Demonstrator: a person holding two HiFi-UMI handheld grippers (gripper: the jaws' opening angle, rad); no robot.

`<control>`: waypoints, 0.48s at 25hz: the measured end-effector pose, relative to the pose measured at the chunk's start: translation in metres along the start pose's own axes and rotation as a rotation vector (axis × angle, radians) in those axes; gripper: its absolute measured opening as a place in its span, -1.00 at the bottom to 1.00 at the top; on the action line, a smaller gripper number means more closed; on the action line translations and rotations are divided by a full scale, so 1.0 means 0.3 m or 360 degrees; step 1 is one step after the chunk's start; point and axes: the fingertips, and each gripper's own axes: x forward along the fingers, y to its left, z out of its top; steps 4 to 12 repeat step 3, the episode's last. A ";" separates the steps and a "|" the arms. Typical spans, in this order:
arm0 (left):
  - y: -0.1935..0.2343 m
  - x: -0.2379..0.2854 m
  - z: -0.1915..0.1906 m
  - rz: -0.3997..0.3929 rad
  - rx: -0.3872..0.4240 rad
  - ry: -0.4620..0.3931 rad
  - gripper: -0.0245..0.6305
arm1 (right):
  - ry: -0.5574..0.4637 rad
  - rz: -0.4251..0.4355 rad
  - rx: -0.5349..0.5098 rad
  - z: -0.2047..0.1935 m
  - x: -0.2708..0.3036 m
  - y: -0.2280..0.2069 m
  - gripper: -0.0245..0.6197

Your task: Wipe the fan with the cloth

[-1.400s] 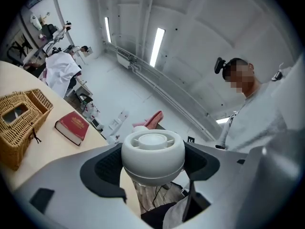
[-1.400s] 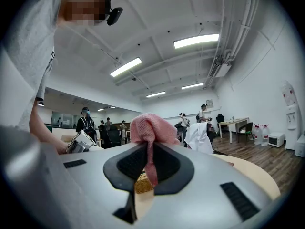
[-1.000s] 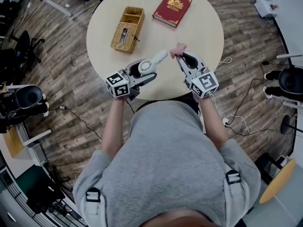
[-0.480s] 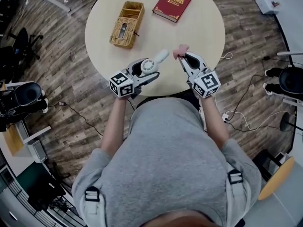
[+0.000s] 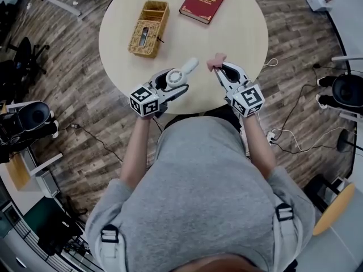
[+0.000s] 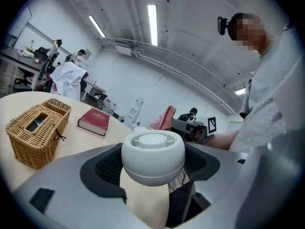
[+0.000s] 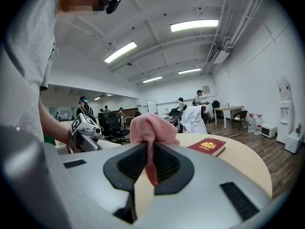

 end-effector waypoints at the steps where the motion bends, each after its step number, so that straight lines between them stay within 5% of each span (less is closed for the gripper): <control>1: -0.001 -0.001 0.000 0.0002 0.0005 0.0002 0.22 | 0.0002 0.0002 -0.0006 0.002 -0.001 0.003 -0.81; 12: -0.004 -0.003 0.000 0.0008 0.0019 0.0007 0.22 | 0.0004 0.0005 -0.0017 0.006 -0.002 0.010 -0.81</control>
